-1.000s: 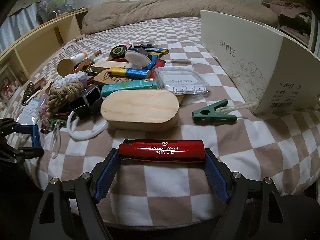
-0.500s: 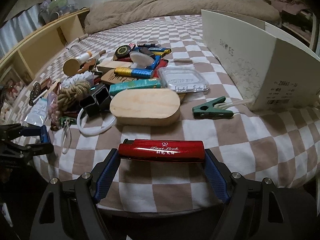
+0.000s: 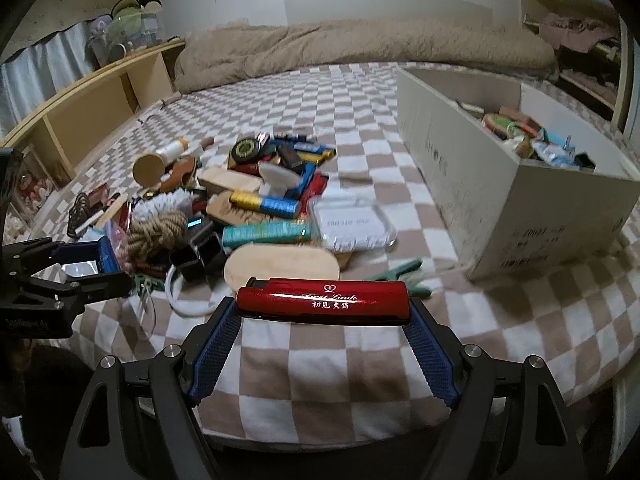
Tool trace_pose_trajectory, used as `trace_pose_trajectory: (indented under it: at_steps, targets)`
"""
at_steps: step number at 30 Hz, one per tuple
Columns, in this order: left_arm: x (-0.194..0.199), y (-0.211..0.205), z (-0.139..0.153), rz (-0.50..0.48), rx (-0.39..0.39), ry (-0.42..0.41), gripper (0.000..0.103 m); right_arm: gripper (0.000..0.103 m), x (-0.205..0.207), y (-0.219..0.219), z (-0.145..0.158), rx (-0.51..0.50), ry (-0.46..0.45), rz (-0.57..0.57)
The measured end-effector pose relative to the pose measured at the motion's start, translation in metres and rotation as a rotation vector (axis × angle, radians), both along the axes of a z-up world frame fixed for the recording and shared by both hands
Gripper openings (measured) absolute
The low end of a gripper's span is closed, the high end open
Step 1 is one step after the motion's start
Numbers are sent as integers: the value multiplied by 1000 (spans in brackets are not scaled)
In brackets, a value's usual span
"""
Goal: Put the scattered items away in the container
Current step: 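Carry the blue and red lighters toward the white shoebox with both tools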
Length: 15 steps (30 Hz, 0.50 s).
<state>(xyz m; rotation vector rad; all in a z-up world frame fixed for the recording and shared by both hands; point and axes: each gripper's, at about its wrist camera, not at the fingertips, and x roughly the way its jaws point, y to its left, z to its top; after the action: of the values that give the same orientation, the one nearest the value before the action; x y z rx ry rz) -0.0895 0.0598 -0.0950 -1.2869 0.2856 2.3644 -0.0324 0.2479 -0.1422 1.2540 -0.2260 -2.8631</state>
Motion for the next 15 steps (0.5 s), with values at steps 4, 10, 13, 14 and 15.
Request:
trace_pose_trajectory:
  at_steps: [4, 10, 13, 14, 15]
  targets:
    - [4, 8, 17, -4, 25, 51, 83, 83, 0, 7, 15, -3, 36, -9]
    - [10, 16, 42, -10, 61, 112, 83, 83, 4, 16, 40, 2, 95, -26]
    - [12, 19, 52, -8, 80, 131, 83, 83, 7, 19, 51, 12, 122, -33]
    - [13, 20, 56, -10, 90, 138, 83, 83, 8, 20, 54, 16, 131, -34]
    - [15, 21, 60, -11, 100, 144, 83, 83, 10, 21, 57, 19, 138, -36]
